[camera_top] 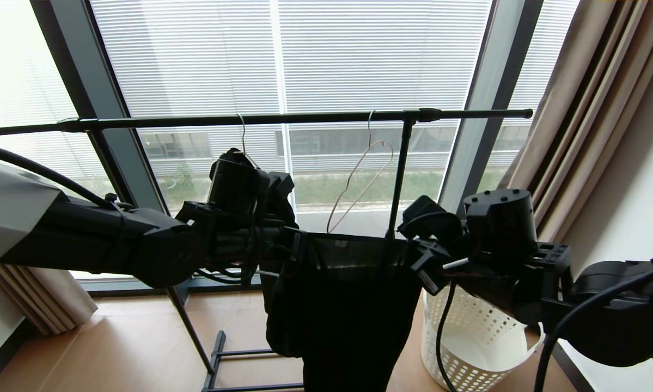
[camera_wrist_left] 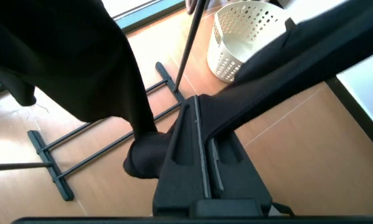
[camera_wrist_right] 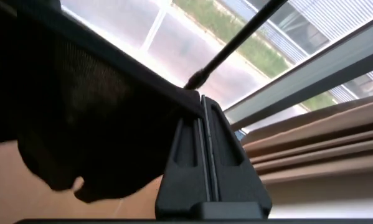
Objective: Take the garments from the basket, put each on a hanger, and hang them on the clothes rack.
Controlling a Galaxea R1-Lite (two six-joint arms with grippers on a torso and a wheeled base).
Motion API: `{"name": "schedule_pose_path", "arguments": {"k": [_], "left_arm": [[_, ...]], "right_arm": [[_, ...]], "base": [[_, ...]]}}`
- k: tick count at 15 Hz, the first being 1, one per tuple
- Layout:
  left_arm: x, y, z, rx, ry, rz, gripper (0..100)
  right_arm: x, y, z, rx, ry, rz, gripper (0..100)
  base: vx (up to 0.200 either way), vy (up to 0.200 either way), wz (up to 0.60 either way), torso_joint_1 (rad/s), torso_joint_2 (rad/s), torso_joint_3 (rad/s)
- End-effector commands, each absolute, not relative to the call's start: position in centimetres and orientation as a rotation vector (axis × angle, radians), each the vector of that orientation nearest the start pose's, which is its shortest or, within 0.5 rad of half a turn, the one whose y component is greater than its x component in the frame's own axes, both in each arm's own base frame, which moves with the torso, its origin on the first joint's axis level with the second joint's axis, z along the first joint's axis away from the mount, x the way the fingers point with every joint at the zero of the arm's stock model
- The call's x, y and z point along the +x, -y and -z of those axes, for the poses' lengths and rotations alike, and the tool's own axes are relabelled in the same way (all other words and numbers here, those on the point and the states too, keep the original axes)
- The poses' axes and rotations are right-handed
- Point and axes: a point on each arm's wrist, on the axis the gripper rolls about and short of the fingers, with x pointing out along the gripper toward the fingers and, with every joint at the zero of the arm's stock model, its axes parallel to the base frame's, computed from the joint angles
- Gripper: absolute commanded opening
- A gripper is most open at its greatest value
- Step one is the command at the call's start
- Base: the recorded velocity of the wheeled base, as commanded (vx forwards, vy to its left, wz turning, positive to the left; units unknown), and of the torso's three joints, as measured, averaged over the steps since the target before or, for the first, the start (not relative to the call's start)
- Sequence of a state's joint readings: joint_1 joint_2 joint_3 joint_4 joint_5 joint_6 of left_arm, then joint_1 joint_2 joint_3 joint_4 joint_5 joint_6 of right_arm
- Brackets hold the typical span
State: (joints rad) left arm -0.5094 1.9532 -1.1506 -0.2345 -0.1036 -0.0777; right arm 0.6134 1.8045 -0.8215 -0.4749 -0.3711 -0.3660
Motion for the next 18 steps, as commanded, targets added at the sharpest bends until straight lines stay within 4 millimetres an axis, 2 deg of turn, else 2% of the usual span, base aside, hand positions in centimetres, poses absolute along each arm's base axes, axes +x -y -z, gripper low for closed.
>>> {"name": "schedule_pose_path", "arguments": {"k": [1, 4, 6, 7, 9, 12, 15, 18], "left_arm": [[33.5, 19.0, -15.7, 0.029, -0.556, 0.590, 0], [34.8, 19.9, -16.6, 0.019, -0.506, 0.604, 0], [35.1, 20.5, -17.6, 0.011, -0.470, 0.627, 0], [35.1, 20.7, -17.8, 0.010, -0.464, 0.640, 0], [34.8, 21.4, -18.3, 0.007, -0.456, 0.674, 0], [34.5, 21.8, -18.7, 0.008, -0.462, 0.691, 0], [34.4, 22.0, -18.7, 0.009, -0.459, 0.700, 0], [34.4, 22.0, -18.7, 0.008, -0.461, 0.699, 0]], "right_arm": [[24.4, -18.2, -16.1, -0.623, -0.397, -0.380, 0], [22.4, -20.0, -17.2, -0.650, -0.410, -0.492, 0], [21.6, -22.1, -17.4, -0.591, -0.401, -0.548, 0], [21.6, -22.6, -17.2, -0.574, -0.406, -0.559, 0], [21.8, -24.9, -16.9, -0.440, -0.436, -0.596, 0], [22.0, -26.9, -16.7, -0.290, -0.466, -0.607, 0], [22.3, -28.2, -17.9, -0.111, -0.468, -0.590, 0], [21.9, -27.8, -17.5, -0.098, -0.496, -0.579, 0]], "base": [[0.000, 0.000, 0.00, 0.000, 0.00, 0.000], [0.000, 0.000, 0.00, 0.000, 0.00, 0.000], [0.000, 0.000, 0.00, 0.000, 0.00, 0.000], [0.000, 0.000, 0.00, 0.000, 0.00, 0.000], [0.000, 0.000, 0.00, 0.000, 0.00, 0.000], [0.000, 0.000, 0.00, 0.000, 0.00, 0.000], [0.000, 0.000, 0.00, 0.000, 0.00, 0.000], [0.000, 0.000, 0.00, 0.000, 0.00, 0.000]]}}
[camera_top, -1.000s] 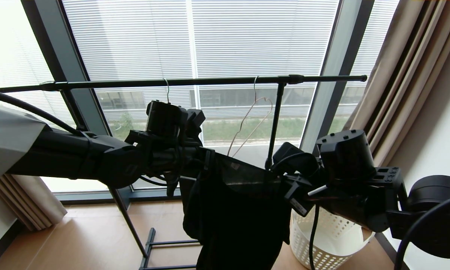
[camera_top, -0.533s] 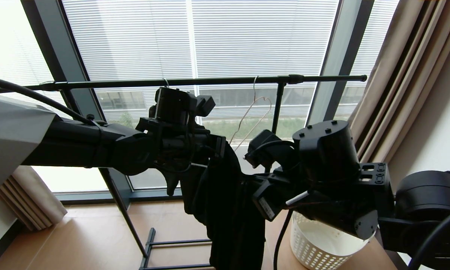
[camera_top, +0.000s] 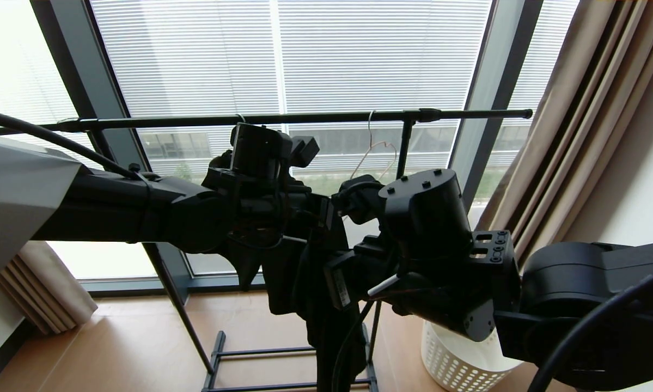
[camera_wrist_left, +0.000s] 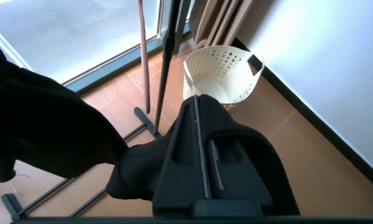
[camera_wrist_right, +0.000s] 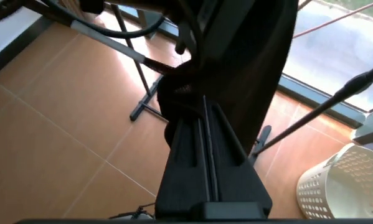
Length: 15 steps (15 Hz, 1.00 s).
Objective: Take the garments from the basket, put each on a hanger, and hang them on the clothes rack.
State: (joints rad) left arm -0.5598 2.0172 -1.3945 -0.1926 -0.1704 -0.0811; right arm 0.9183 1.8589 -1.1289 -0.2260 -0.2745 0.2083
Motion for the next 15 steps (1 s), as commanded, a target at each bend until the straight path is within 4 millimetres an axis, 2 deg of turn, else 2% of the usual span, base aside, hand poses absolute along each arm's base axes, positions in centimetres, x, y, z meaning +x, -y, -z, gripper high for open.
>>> {"name": "schedule_pose_path", "arguments": {"k": [1, 2, 4, 5, 6, 7, 8, 9, 10, 11, 14, 15], "left_arm": [[34.4, 21.8, -18.8, 0.006, -0.460, 0.696, 0], [34.2, 21.3, -19.3, 0.003, -0.452, 0.689, 0], [33.9, 19.9, -20.0, 0.000, -0.444, 0.663, 0], [33.6, 19.4, -20.3, 0.001, -0.451, 0.657, 0], [32.9, 18.7, -20.8, 0.014, -0.472, 0.650, 0], [32.2, 18.2, -21.0, 0.038, -0.489, 0.650, 0], [31.2, 17.7, -21.0, 0.083, -0.516, 0.659, 0], [30.7, 17.6, -20.9, 0.100, -0.527, 0.664, 0], [29.8, 17.4, -20.4, 0.135, -0.569, 0.675, 0], [29.1, 17.5, -20.1, 0.156, -0.597, 0.689, 0], [27.5, 18.6, -19.1, 0.191, -0.680, 0.734, 0], [27.0, 19.1, -18.9, 0.198, -0.698, 0.752, 0]], "right_arm": [[21.6, -27.3, -17.0, -0.112, -0.513, -0.575, 0], [21.0, -26.2, -16.3, -0.137, -0.541, -0.561, 0], [21.5, -23.4, -15.4, -0.169, -0.575, -0.492, 0], [22.2, -22.4, -15.1, -0.177, -0.579, -0.448, 0], [24.0, -21.0, -14.8, -0.176, -0.573, -0.353, 0], [25.2, -20.7, -14.8, -0.173, -0.557, -0.307, 0], [27.3, -20.9, -15.4, -0.143, -0.504, -0.265, 0], [28.1, -21.2, -15.7, -0.133, -0.485, -0.254, 0], [30.2, -22.5, -16.4, -0.109, -0.442, -0.241, 0], [31.5, -23.5, -16.7, -0.097, -0.414, -0.235, 0], [34.3, -26.1, -17.4, -0.070, -0.340, -0.250, 0], [34.5, -27.3, -17.5, -0.077, -0.321, -0.271, 0]], "base": [[0.000, 0.000, 0.00, 0.000, 0.00, 0.000], [0.000, 0.000, 0.00, 0.000, 0.00, 0.000], [0.000, 0.000, 0.00, 0.000, 0.00, 0.000], [0.000, 0.000, 0.00, 0.000, 0.00, 0.000], [0.000, 0.000, 0.00, 0.000, 0.00, 0.000], [0.000, 0.000, 0.00, 0.000, 0.00, 0.000], [0.000, 0.000, 0.00, 0.000, 0.00, 0.000], [0.000, 0.000, 0.00, 0.000, 0.00, 0.000], [0.000, 0.000, 0.00, 0.000, 0.00, 0.000], [0.000, 0.000, 0.00, 0.000, 0.00, 0.000], [0.000, 0.000, 0.00, 0.000, 0.00, 0.000], [0.000, 0.000, 0.00, 0.000, 0.00, 0.000]]}}
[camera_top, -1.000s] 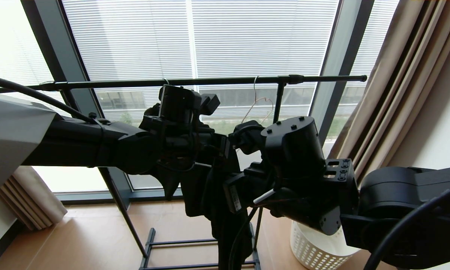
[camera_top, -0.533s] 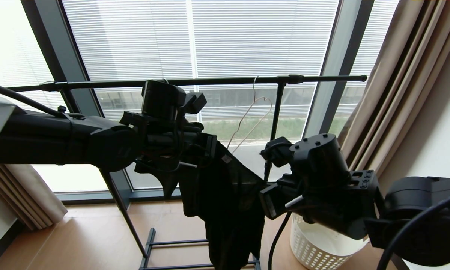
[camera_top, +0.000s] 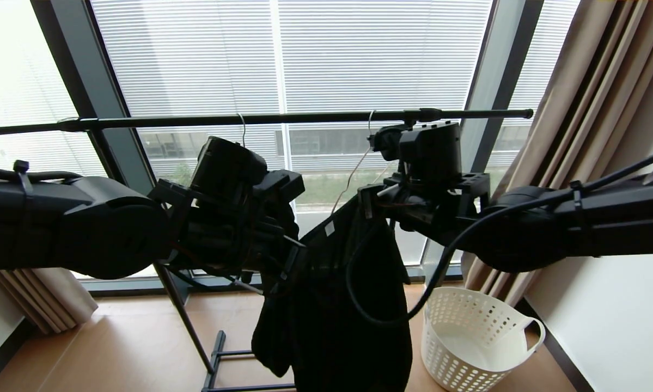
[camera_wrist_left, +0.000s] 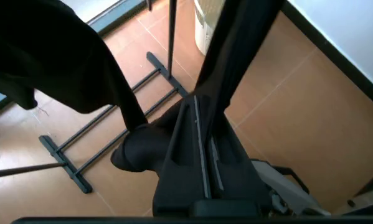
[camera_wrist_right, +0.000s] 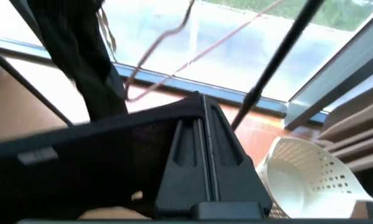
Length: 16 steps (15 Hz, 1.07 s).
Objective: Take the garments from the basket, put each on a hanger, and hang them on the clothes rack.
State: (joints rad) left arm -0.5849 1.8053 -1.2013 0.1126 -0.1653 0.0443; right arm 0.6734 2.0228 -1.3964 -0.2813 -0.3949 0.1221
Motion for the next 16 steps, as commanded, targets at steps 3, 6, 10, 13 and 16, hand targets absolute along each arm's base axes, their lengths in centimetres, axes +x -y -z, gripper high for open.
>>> {"name": "schedule_pose_path", "arguments": {"k": [3, 6, 10, 13, 16], "left_arm": [[25.1, 21.4, -18.8, 0.178, -0.731, 0.822, 0], [24.4, 22.8, -19.4, 0.137, -0.727, 0.852, 0], [25.3, 21.3, -19.1, 0.121, -0.742, 0.798, 0], [27.0, 19.3, -18.9, 0.097, -0.743, 0.721, 0], [29.2, 17.9, -18.6, 0.068, -0.708, 0.658, 0]], "right_arm": [[34.5, -29.4, -17.7, -0.068, -0.292, -0.310, 0], [34.2, -29.8, -17.8, -0.061, -0.287, -0.328, 0], [33.1, -28.4, -18.6, -0.045, -0.294, -0.319, 0], [31.7, -25.8, -19.8, -0.040, -0.302, -0.285, 0], [28.1, -22.5, -20.8, -0.068, -0.320, -0.280, 0]], "base": [[0.000, 0.000, 0.00, 0.000, 0.00, 0.000], [0.000, 0.000, 0.00, 0.000, 0.00, 0.000], [0.000, 0.000, 0.00, 0.000, 0.00, 0.000], [0.000, 0.000, 0.00, 0.000, 0.00, 0.000], [0.000, 0.000, 0.00, 0.000, 0.00, 0.000]]}}
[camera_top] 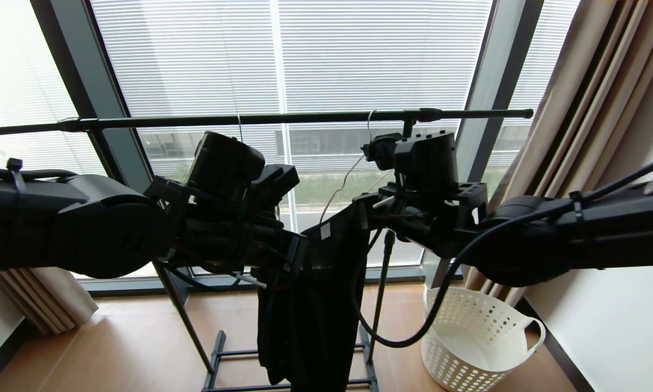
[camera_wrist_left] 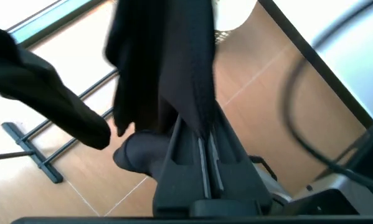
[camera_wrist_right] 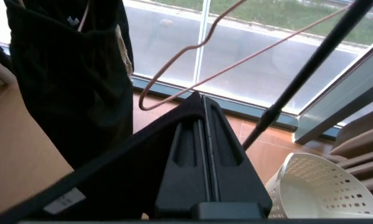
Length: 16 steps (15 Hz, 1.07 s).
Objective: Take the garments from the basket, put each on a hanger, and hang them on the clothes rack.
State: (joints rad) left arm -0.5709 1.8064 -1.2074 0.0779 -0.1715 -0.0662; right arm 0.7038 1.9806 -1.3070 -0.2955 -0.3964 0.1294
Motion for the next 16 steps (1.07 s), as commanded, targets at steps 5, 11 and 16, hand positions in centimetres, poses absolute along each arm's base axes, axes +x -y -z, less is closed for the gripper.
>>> {"name": "schedule_pose_path", "arguments": {"k": [5, 11, 16], "left_arm": [[32.5, 18.7, -18.4, 0.054, -0.667, 0.621, 0], [32.3, 19.1, -18.8, 0.094, -0.642, 0.659, 0], [31.6, 19.3, -18.8, 0.104, -0.643, 0.676, 100]], "right_arm": [[23.5, -20.1, -21.1, -0.118, -0.340, -0.302, 0], [23.1, -20.3, -19.8, -0.133, -0.373, -0.319, 0], [24.5, -20.5, -20.0, -0.116, -0.365, -0.298, 0]], "base": [[0.000, 0.000, 0.00, 0.000, 0.00, 0.000], [0.000, 0.000, 0.00, 0.000, 0.00, 0.000], [0.000, 0.000, 0.00, 0.000, 0.00, 0.000]]}}
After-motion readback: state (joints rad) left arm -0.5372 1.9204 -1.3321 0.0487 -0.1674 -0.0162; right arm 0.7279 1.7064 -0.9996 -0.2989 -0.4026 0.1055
